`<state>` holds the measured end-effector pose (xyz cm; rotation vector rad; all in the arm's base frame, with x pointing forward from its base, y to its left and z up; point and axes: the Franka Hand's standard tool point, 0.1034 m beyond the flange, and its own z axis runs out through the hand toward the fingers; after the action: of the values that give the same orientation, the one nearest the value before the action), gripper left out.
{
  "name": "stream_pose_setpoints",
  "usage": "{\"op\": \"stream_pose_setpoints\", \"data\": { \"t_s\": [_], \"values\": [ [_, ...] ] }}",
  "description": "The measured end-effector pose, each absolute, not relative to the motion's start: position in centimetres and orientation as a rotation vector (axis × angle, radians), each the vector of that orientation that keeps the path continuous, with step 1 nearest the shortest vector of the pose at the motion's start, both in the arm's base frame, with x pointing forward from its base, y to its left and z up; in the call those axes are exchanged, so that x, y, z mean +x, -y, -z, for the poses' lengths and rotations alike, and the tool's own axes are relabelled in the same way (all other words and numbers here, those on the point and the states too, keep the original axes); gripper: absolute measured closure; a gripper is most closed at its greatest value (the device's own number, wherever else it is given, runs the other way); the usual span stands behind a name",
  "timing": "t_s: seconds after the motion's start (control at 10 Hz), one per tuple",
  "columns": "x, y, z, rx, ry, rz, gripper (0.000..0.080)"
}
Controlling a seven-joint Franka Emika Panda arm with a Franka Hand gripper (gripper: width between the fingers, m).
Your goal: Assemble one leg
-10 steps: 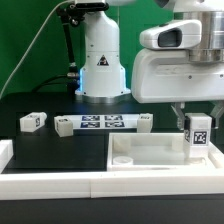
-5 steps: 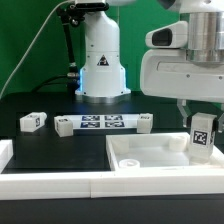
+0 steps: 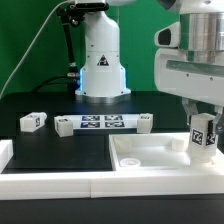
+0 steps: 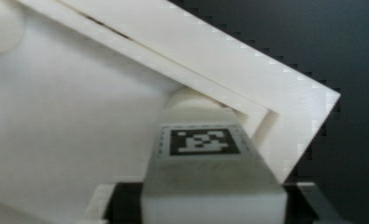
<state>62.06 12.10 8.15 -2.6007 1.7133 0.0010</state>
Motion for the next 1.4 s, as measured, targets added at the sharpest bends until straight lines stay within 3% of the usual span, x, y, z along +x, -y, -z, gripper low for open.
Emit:
{"op": "stream_pose_setpoints", "data": {
  "t_s": [0.2,0.3,0.4,0.5,0.6,1.4],
  "values": [
    [62.08,-12.06,-8.16,-2.546,-1.781,-0.011,0.0508],
    [62.07,-12.07,-8.16,-2.557,-1.765,-0.011,0.0442],
    [62.10,-12.02,-8.17,-2.594,-1.708,-0.009,0.0442],
    [62.13,-11.93,-8.19,-2.621,-1.663,-0.009,0.0261],
    [62.14,-11.93,-8.20,-2.655,-1.607,-0.007,0.0176],
    [62.12,-11.88,-8.13,-3.104,-0.280,0.020,0.0150]
  ]
}}
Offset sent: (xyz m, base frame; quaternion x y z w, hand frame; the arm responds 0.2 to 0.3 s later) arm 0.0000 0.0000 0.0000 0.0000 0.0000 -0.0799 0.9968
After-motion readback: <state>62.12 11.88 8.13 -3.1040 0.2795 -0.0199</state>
